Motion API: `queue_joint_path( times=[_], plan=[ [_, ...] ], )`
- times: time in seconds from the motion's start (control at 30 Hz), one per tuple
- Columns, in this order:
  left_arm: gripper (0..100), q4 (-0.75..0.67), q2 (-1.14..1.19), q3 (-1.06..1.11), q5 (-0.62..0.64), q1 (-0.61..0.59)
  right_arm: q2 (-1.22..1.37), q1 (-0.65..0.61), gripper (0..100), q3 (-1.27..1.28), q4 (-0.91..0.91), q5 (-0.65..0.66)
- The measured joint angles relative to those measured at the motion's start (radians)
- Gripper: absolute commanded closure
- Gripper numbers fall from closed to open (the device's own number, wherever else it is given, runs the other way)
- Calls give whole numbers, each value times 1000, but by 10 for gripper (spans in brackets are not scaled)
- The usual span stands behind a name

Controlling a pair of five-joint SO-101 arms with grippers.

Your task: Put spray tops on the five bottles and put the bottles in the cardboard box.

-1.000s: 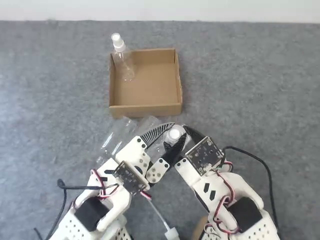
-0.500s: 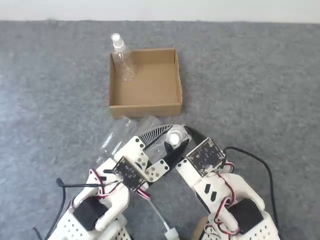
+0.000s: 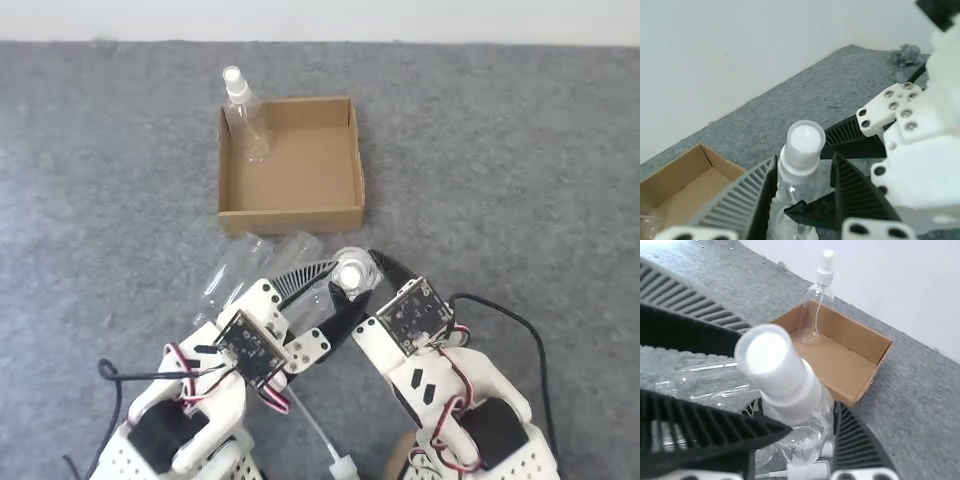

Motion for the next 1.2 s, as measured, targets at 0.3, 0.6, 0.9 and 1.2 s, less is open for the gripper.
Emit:
queue_joint_path(
  times=[0.3, 0.6, 0.9, 1.2],
  plan=[
    [830, 204, 0, -133, -8, 12, 15, 48, 992, 23, -52, 0],
    [851, 299, 0, -163, -5, -34, 17, 48, 992, 25, -57, 0],
    [976, 307, 2, -160, -8, -305, 15, 46, 992, 23, -60, -2],
    [987, 307, 2, -160, -8, -497, 15, 44, 992, 23, -60, -2]
  ],
)
